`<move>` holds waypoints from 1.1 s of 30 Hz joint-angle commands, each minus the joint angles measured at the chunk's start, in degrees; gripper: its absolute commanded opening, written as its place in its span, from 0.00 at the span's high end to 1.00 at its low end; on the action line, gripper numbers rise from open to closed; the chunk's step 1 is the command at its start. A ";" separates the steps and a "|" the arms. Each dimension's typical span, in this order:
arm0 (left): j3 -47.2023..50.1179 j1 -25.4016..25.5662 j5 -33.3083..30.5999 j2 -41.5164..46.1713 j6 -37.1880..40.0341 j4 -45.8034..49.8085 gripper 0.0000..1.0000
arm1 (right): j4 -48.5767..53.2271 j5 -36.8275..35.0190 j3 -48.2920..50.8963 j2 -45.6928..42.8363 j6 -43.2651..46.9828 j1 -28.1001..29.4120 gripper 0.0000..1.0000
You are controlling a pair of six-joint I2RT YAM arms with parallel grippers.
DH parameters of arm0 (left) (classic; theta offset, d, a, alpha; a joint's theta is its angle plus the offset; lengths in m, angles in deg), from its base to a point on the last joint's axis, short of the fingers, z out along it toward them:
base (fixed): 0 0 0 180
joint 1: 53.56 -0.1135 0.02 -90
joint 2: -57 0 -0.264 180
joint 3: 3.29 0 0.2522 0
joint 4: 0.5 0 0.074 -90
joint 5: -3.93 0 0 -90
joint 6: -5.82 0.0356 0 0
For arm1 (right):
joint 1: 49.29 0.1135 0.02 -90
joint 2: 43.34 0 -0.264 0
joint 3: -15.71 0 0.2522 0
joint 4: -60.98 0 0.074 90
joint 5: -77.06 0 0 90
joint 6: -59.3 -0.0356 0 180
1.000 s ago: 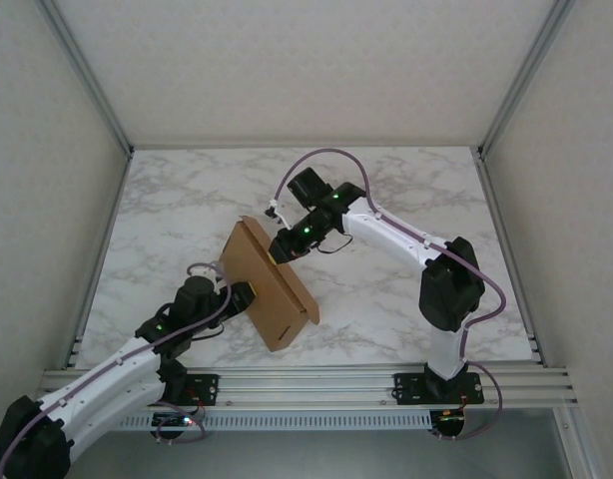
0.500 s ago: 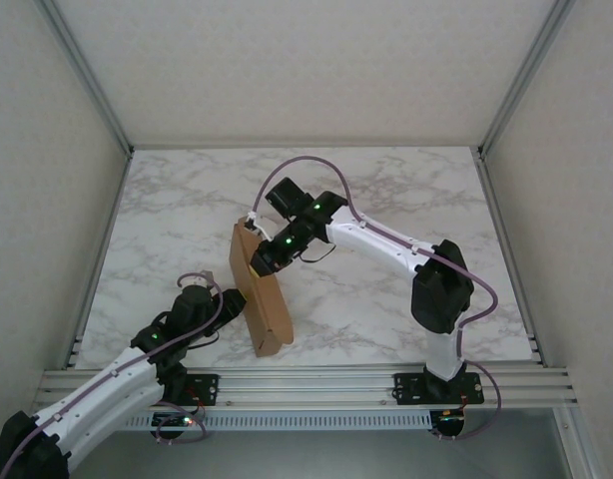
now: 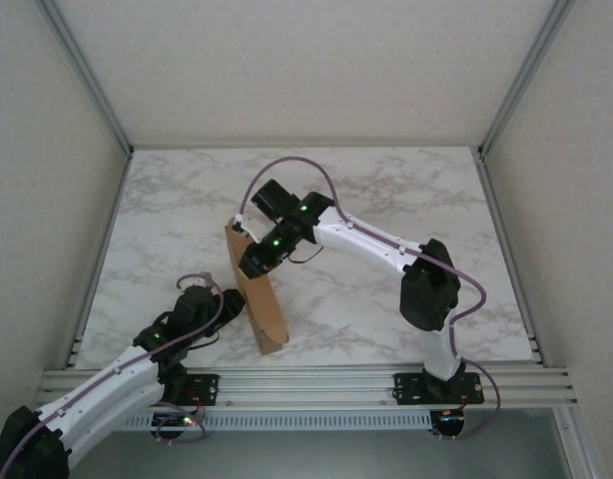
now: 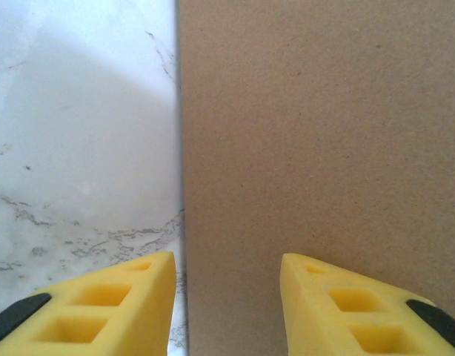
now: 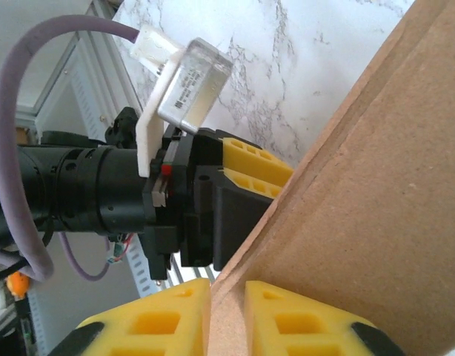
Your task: Fold the paper box
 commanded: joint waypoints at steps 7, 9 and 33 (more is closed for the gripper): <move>-1.87 0.36 -1.05 -4.59 1.33 -3.93 0.57 | 4.92 -9.74 -1.56 3.12 1.33 1.97 0.74; -1.96 0.35 -1.53 -3.70 1.43 -2.90 0.57 | 4.85 -10.32 -1.04 2.98 1.43 1.97 0.74; -0.10 -0.43 -4.61 -0.53 1.84 -0.19 0.61 | 1.12 -24.41 5.98 -12.16 -2.65 -6.53 0.16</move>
